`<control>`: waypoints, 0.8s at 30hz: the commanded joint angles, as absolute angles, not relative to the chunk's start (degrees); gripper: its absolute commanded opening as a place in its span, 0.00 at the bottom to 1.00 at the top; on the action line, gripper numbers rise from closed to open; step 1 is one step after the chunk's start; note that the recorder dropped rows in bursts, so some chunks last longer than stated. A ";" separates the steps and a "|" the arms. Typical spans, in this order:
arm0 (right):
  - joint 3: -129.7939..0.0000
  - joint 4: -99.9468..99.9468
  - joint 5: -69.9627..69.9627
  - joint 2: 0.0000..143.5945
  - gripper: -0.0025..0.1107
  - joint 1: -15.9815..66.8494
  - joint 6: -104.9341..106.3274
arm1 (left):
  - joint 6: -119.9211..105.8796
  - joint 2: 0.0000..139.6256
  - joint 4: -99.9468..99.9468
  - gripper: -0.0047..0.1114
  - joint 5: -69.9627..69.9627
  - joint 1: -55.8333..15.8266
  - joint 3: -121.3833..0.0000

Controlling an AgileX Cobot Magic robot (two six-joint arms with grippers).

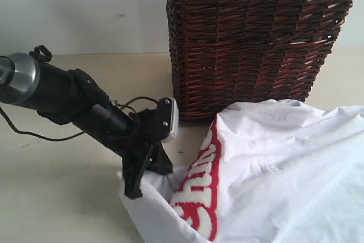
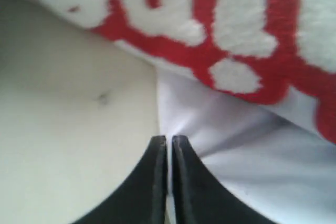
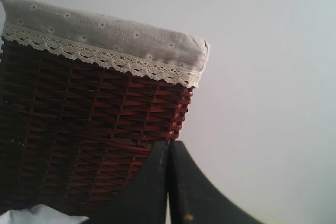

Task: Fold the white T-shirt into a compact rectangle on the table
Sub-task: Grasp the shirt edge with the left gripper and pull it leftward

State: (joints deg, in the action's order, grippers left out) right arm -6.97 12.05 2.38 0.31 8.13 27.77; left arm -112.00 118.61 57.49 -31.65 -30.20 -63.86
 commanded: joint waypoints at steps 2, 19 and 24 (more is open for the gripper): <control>-6.76 12.18 2.20 0.00 0.02 8.37 27.77 | -97.81 111.45 58.33 0.04 -16.61 -23.06 -63.47; -6.76 12.04 2.20 0.00 0.02 8.37 27.77 | -94.01 106.62 63.85 0.04 -33.81 -22.30 -59.68; -6.76 12.04 2.20 0.00 0.02 8.37 27.77 | -91.39 106.62 65.41 0.04 -26.97 -22.30 -59.68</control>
